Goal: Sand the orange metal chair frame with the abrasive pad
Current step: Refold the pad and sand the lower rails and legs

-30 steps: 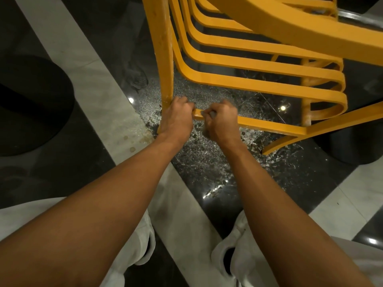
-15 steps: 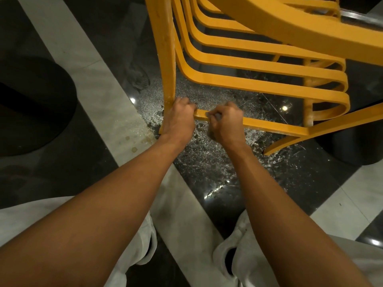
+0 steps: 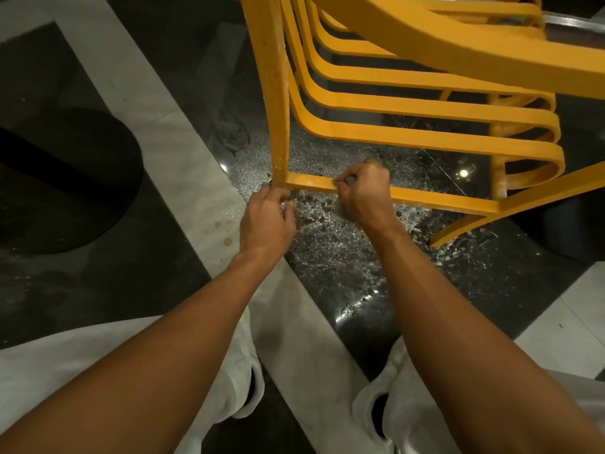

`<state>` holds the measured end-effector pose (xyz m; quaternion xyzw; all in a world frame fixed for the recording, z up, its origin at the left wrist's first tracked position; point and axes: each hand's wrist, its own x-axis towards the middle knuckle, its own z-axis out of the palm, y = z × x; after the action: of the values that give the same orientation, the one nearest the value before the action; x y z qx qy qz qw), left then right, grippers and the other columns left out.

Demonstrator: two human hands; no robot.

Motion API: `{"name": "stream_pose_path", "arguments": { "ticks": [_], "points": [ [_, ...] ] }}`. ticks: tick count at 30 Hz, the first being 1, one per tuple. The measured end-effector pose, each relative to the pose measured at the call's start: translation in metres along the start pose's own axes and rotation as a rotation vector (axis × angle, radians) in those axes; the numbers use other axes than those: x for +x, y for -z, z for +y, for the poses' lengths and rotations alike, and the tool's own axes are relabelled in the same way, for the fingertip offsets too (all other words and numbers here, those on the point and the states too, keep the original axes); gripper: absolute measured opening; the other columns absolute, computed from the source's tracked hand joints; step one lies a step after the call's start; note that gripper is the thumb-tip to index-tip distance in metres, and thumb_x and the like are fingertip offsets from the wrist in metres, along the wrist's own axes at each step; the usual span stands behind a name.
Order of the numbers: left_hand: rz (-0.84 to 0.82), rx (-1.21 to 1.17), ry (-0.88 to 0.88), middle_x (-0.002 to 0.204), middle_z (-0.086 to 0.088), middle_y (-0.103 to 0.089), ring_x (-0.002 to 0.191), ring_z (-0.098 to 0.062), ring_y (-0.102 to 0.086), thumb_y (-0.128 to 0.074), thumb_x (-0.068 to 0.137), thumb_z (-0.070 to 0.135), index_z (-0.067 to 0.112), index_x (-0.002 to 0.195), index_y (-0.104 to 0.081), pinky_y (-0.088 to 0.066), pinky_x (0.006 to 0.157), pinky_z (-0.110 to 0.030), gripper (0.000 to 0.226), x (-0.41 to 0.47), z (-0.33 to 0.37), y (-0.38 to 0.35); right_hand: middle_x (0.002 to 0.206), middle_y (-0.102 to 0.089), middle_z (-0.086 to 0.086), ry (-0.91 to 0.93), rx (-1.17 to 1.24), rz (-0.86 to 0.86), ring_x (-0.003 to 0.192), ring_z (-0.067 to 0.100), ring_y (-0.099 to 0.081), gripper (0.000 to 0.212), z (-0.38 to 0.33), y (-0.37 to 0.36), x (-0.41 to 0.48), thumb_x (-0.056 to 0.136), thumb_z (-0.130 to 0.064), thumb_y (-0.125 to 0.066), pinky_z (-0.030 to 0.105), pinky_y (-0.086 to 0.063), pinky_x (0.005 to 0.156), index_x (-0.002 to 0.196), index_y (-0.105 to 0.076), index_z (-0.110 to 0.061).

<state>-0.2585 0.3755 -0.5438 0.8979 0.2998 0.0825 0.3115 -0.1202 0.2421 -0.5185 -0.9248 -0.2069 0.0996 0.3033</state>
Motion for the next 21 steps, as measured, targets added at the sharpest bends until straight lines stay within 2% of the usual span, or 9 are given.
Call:
{"name": "stream_pose_path", "arguments": {
  "ticks": [2, 4, 5, 8, 11, 12, 14, 18, 21],
  "points": [
    [0.015, -0.038, 0.086, 0.124, -0.002, -0.066, 0.113, -0.021, -0.063, -0.064, 0.103, 0.028, 0.015, 0.129, -0.067, -0.057, 0.096, -0.044, 0.028, 0.000, -0.006, 0.002, 0.089, -0.052, 0.000, 0.019, -0.009, 0.010, 0.063, 0.002, -0.048, 0.021, -0.007, -0.008, 0.001, 0.101, -0.005, -0.061, 0.001, -0.038, 0.051, 0.093, -0.079, -0.001],
    [0.045, -0.086, 0.140, 0.127, -0.002, -0.063, 0.113, -0.021, -0.063, -0.066, 0.103, 0.031, 0.016, 0.133, -0.062, -0.056, 0.096, -0.041, 0.034, 0.003, -0.005, 0.004, 0.089, -0.051, -0.001, 0.084, -0.028, 0.014, 0.068, 0.010, -0.050, 0.020, -0.014, -0.019, 0.000, 0.099, -0.007, -0.062, 0.017, -0.046, 0.060, 0.093, -0.080, -0.004],
    [0.062, -0.118, 0.151, 0.130, -0.003, -0.061, 0.114, -0.020, -0.062, -0.067, 0.102, 0.032, 0.016, 0.136, -0.060, -0.055, 0.097, -0.040, 0.038, 0.005, -0.003, 0.004, 0.091, -0.052, 0.000, 0.106, -0.044, 0.002, 0.074, 0.013, -0.050, 0.018, -0.013, -0.022, -0.001, 0.097, -0.008, -0.064, 0.023, -0.045, 0.063, 0.093, -0.081, -0.007],
    [0.071, -0.222, 0.148, 0.136, -0.002, -0.059, 0.120, -0.018, -0.059, -0.068, 0.102, 0.034, 0.017, 0.143, -0.054, -0.050, 0.100, -0.035, 0.047, 0.016, 0.003, 0.003, 0.095, -0.054, 0.002, 0.091, -0.064, -0.026, 0.078, 0.014, -0.052, 0.014, -0.007, -0.017, -0.004, 0.095, -0.013, -0.068, 0.015, -0.036, 0.060, 0.094, -0.082, -0.010],
    [0.080, -0.235, 0.111, 0.133, -0.001, -0.062, 0.122, -0.020, -0.060, -0.066, 0.103, 0.033, 0.017, 0.143, -0.058, -0.051, 0.103, -0.037, 0.044, 0.027, 0.003, 0.000, 0.099, -0.057, 0.005, 0.020, -0.055, 0.012, 0.077, 0.013, -0.054, 0.016, -0.003, -0.014, 0.004, 0.098, -0.016, -0.067, 0.006, -0.032, 0.060, 0.096, -0.082, -0.010],
    [0.090, -0.230, 0.104, 0.130, -0.001, -0.064, 0.121, -0.020, -0.061, -0.066, 0.103, 0.032, 0.017, 0.141, -0.060, -0.053, 0.104, -0.039, 0.041, 0.029, 0.002, -0.001, 0.101, -0.059, 0.007, 0.016, -0.073, 0.020, 0.075, 0.013, -0.053, 0.017, -0.007, -0.017, 0.007, 0.099, -0.015, -0.065, 0.008, -0.037, 0.061, 0.097, -0.082, -0.010],
    [0.104, -0.230, 0.099, 0.126, -0.001, -0.066, 0.118, -0.019, -0.062, -0.066, 0.103, 0.030, 0.016, 0.138, -0.064, -0.054, 0.104, -0.041, 0.038, 0.030, 0.000, -0.002, 0.101, -0.062, 0.010, 0.049, -0.076, 0.006, 0.073, 0.013, -0.054, 0.018, -0.019, -0.029, 0.010, 0.099, -0.013, -0.064, 0.020, -0.050, 0.067, 0.096, -0.081, -0.010],
    [0.101, -0.237, 0.098, 0.126, 0.000, -0.068, 0.117, -0.018, -0.064, -0.067, 0.103, 0.029, 0.018, 0.138, -0.066, -0.055, 0.103, -0.040, 0.037, 0.033, -0.004, 0.000, 0.091, -0.059, 0.004, 0.137, -0.079, -0.026, 0.070, 0.012, -0.051, 0.013, -0.021, -0.032, 0.003, 0.093, -0.010, -0.069, 0.018, -0.040, 0.057, 0.088, -0.081, -0.011],
    [0.102, -0.237, 0.095, 0.126, -0.001, -0.070, 0.117, -0.019, -0.065, -0.066, 0.103, 0.029, 0.018, 0.140, -0.066, -0.055, 0.104, -0.039, 0.038, 0.032, -0.006, 0.001, 0.088, -0.069, 0.004, 0.058, -0.055, -0.007, 0.065, -0.001, -0.054, 0.015, -0.010, -0.021, 0.005, 0.095, -0.009, -0.067, 0.002, -0.039, 0.055, 0.088, -0.081, -0.010]
  ]
}}
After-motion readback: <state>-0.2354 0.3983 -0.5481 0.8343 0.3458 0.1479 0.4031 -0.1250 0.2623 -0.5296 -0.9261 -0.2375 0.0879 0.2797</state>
